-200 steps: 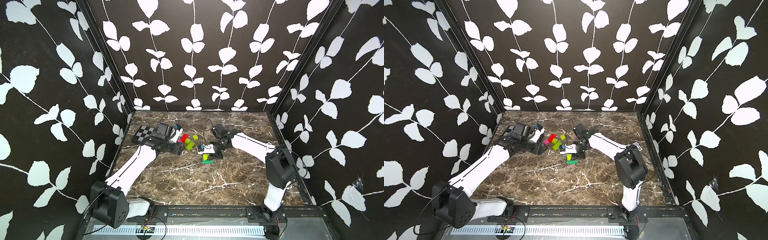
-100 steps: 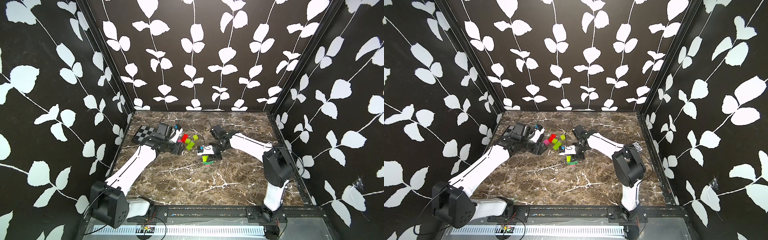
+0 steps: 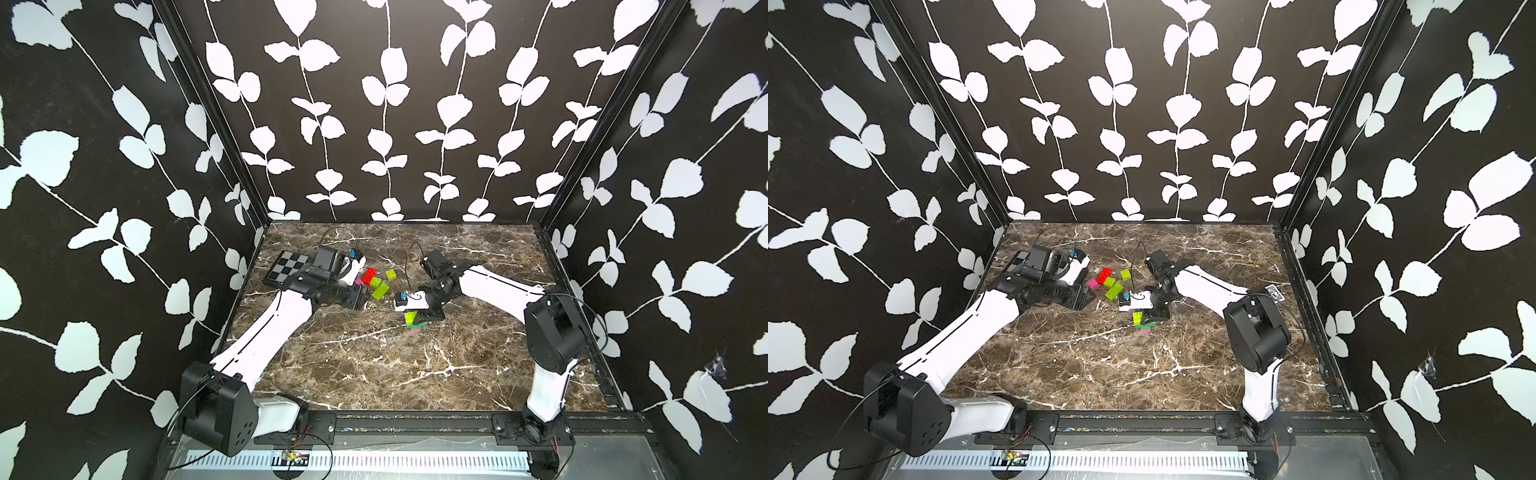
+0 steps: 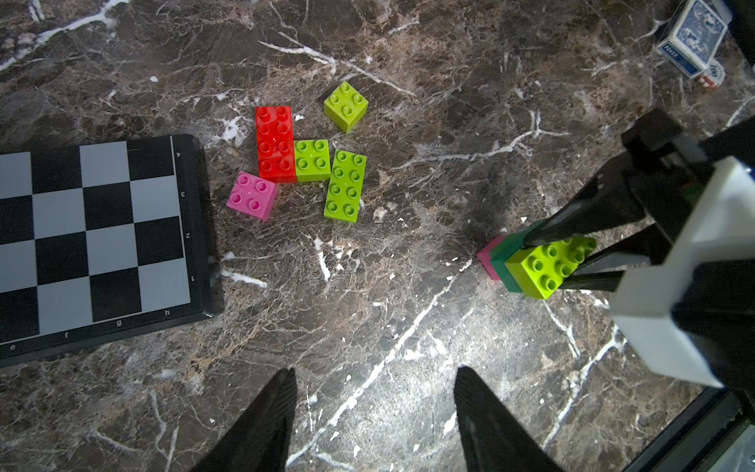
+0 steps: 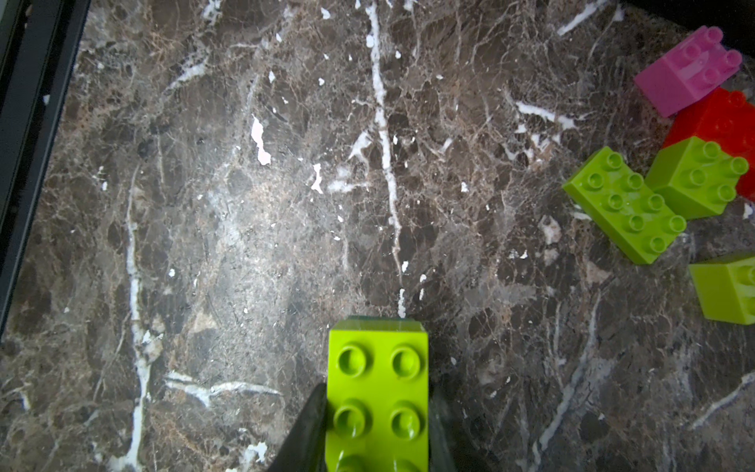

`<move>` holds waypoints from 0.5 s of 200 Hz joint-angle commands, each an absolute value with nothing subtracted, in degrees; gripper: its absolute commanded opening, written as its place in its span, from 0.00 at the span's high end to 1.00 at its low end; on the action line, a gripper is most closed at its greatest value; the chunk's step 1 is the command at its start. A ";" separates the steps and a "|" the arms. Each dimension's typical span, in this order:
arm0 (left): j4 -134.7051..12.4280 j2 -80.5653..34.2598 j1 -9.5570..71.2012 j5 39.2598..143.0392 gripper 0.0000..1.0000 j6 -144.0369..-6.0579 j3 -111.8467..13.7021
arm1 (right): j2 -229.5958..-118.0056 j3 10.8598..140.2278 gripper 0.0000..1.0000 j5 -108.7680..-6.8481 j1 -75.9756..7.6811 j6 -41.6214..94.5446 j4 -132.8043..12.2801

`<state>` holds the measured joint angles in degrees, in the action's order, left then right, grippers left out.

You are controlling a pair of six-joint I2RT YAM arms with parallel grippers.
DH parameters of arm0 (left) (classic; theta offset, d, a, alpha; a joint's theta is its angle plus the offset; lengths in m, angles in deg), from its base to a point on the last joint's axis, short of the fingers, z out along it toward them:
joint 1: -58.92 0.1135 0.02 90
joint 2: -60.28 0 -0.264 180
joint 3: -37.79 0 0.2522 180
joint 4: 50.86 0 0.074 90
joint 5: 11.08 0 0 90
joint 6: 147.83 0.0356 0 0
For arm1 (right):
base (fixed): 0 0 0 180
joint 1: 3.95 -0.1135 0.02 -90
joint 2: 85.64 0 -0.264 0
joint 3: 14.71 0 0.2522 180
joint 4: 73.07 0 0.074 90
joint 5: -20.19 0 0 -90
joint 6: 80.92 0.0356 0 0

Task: Assemble a carrot with lego
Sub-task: Assemble the lego brick with the lego brick.

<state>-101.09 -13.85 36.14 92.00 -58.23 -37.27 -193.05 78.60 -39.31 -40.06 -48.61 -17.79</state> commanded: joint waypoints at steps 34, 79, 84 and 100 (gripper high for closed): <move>-101.16 -13.80 36.44 93.68 0.36 -57.40 -37.16 | -191.93 77.31 0.82 -36.86 -39.53 -48.83 -19.76; -101.19 -13.57 36.42 93.91 0.36 -57.37 -36.88 | -193.47 75.92 0.81 -36.76 -39.01 -48.61 -20.45; -101.18 -13.55 36.42 93.95 0.36 -57.37 -36.99 | -193.43 75.72 0.81 -36.69 -39.01 -48.50 -20.51; -101.02 -13.72 36.41 94.28 0.36 -57.39 -36.92 | -192.66 74.96 0.81 -36.25 -38.87 -48.19 -21.25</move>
